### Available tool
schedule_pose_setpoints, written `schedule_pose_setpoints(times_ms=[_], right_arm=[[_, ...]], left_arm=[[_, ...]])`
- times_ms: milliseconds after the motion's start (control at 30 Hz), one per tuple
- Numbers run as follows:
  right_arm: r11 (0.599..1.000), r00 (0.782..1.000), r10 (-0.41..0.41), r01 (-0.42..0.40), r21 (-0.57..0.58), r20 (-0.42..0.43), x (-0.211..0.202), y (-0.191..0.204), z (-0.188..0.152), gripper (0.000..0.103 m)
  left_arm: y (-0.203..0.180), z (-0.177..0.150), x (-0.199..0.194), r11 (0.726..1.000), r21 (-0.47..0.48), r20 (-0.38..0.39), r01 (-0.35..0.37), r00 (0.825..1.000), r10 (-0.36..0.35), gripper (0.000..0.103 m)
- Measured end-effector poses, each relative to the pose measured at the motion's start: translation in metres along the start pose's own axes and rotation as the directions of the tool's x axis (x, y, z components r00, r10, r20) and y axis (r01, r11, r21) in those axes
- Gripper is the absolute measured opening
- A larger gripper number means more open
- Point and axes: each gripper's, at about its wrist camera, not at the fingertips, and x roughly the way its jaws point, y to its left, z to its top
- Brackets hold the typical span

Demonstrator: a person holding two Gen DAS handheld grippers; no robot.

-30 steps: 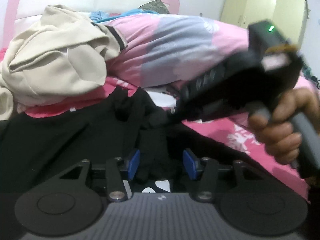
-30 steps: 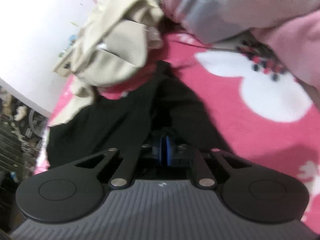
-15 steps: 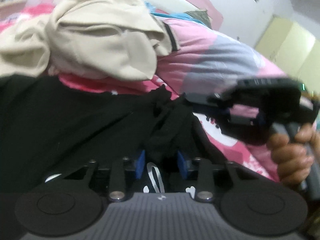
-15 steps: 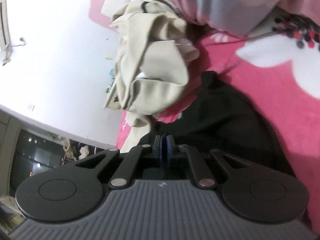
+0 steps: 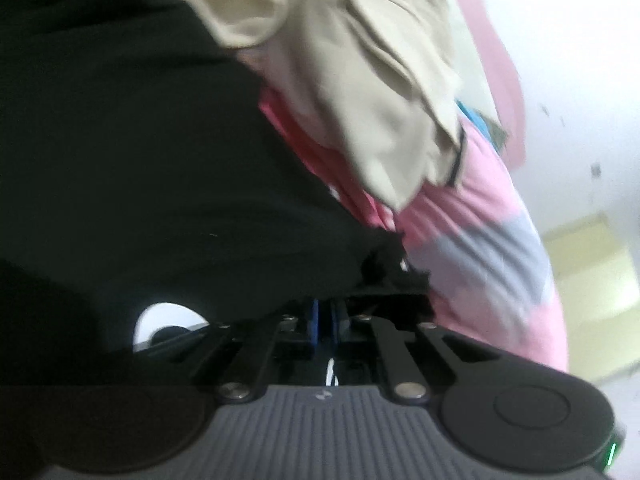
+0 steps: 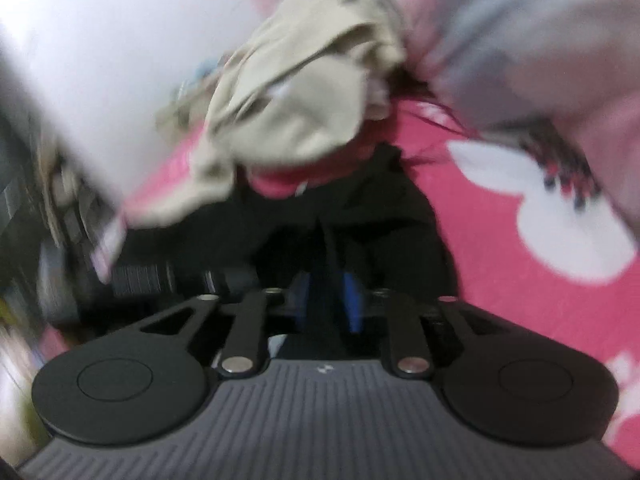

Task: Fold clothes

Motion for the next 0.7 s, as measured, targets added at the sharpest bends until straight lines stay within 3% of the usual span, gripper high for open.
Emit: schedule_pose_setpoints(times_ms=[167, 300, 433, 500, 533, 567, 700], right_arm=[[0.948, 0.998, -0.066, 0.069, -0.310, 0.021, 0.011, 0.047, -0.016, 0.030], [0.886, 0.992, -0.126, 0.124, -0.447, 0.026, 0.033, 0.075, -0.025, 0.033], [0.824, 0.971, -0.237, 0.209, -0.526, 0.014, 0.058, 0.085, -0.035, 0.034], [0.830, 0.969, -0.247, 0.222, -0.512, 0.019, 0.058, 0.085, -0.035, 0.035], [0.833, 0.968, -0.250, 0.227, -0.505, 0.022, 0.057, 0.085, -0.035, 0.035], [0.836, 0.967, -0.252, 0.230, -0.498, 0.023, 0.057, 0.083, -0.035, 0.035], [0.872, 0.971, -0.239, 0.223, -0.436, 0.020, 0.056, 0.073, -0.031, 0.033]], left_arm=[[0.001, 0.005, -0.002, 0.999, -0.041, 0.029, 0.021, 0.999, -0.019, 0.000], [-0.007, 0.007, 0.000, 1.000, -0.016, 0.034, 0.021, 0.999, -0.021, 0.000], [-0.018, 0.004, -0.002, 0.997, 0.073, 0.036, -0.003, 0.999, 0.000, 0.005], [-0.026, 0.000, -0.007, 0.988, 0.153, 0.048, -0.018, 0.999, 0.011, 0.023], [-0.030, -0.002, -0.009, 0.979, 0.201, 0.058, -0.031, 0.998, 0.020, 0.037], [-0.036, -0.004, -0.009, 0.965, 0.258, 0.062, -0.051, 0.997, 0.036, 0.043], [-0.051, -0.012, 0.001, 0.898, 0.419, 0.066, -0.132, 0.991, 0.115, 0.040]])
